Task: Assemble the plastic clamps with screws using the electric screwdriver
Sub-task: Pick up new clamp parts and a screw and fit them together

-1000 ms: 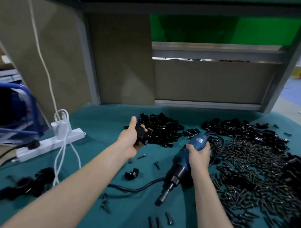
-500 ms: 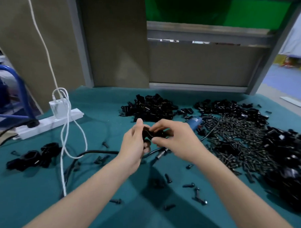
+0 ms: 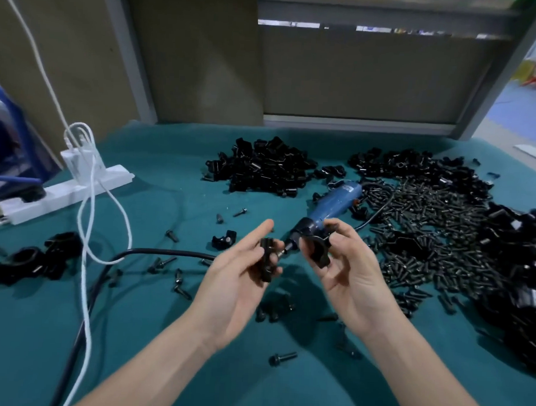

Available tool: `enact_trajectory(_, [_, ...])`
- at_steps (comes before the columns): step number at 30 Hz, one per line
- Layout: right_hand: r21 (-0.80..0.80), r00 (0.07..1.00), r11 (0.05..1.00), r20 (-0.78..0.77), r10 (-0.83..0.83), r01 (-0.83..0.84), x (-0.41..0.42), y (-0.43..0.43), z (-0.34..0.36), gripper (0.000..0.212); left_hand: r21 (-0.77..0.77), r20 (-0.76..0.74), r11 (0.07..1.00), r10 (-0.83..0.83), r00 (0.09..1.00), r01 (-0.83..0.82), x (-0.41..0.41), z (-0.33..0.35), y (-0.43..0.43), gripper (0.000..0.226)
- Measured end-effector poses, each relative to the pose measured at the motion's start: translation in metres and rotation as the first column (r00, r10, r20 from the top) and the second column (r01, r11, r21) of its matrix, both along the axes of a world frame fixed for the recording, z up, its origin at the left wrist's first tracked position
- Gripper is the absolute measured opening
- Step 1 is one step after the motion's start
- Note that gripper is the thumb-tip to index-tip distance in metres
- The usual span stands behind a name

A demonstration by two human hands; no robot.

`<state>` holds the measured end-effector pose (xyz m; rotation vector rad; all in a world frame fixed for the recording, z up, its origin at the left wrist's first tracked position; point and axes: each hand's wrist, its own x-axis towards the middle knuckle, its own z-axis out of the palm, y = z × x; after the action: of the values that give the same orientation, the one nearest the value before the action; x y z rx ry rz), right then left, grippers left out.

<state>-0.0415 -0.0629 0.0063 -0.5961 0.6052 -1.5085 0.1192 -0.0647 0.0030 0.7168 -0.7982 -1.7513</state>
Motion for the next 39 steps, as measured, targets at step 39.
enact_trajectory(39, [-0.441,0.572,0.879,-0.680,-0.460,0.182,0.024,0.025,-0.008,0.015,-0.046,0.108,0.992,-0.112,0.988,0.117,0.003,-0.004,0.004,0.032])
